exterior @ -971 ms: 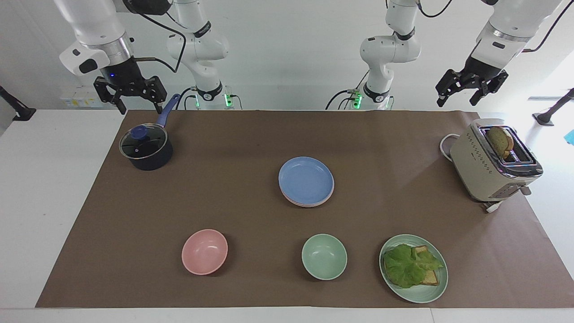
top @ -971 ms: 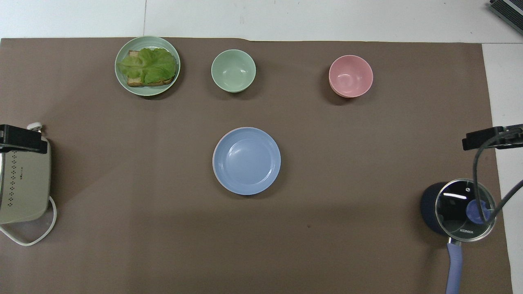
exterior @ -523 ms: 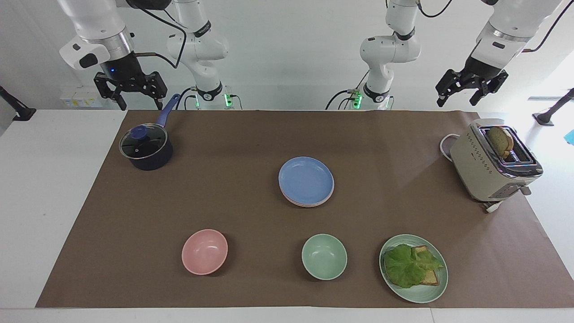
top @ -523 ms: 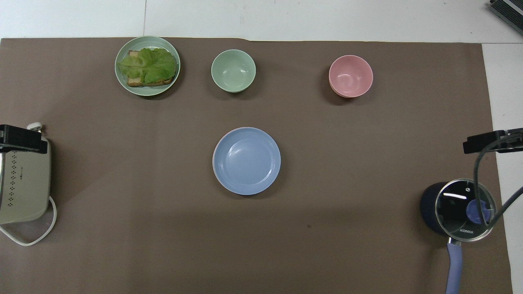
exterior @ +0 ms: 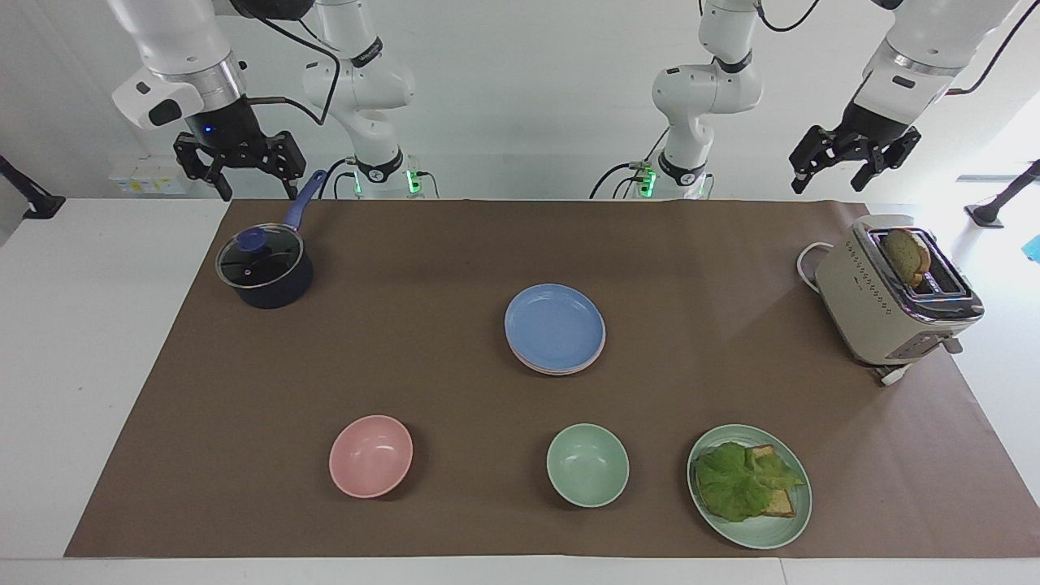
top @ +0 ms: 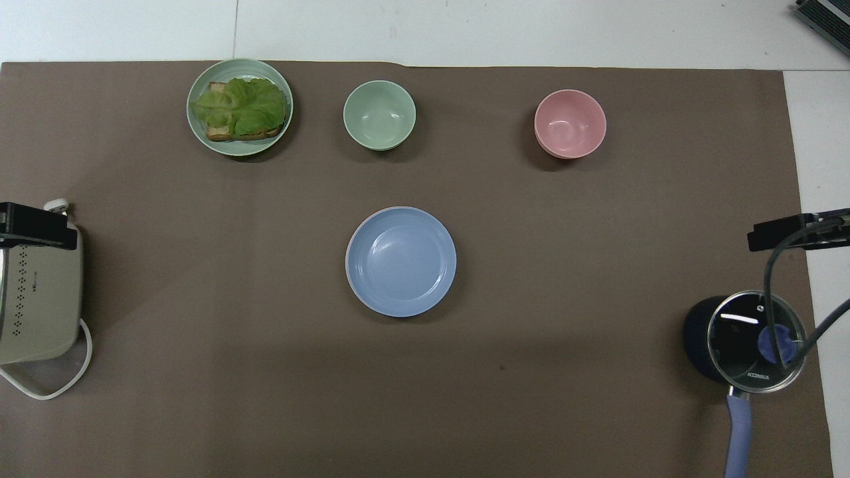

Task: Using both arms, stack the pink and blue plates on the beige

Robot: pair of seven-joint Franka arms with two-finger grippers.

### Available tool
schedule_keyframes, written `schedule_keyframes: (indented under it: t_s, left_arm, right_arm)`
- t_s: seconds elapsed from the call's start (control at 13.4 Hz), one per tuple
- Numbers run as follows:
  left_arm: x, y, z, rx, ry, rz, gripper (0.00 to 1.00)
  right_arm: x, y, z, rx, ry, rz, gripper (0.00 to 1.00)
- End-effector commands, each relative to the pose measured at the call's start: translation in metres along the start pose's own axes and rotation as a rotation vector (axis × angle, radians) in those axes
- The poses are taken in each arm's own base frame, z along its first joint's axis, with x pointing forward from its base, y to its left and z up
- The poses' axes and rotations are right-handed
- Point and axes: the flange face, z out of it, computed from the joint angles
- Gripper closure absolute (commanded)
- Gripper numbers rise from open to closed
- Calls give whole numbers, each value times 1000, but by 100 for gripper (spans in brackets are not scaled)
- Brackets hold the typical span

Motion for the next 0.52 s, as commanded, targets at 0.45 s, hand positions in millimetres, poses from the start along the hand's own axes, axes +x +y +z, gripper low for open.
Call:
schedule_keyframes:
  t_s: [0.45]
  left_arm:
    - [-3,-2,-1,14,-8,8,0]
  right_arm:
    - [-12,-6,-21,0,-57,-32,0]
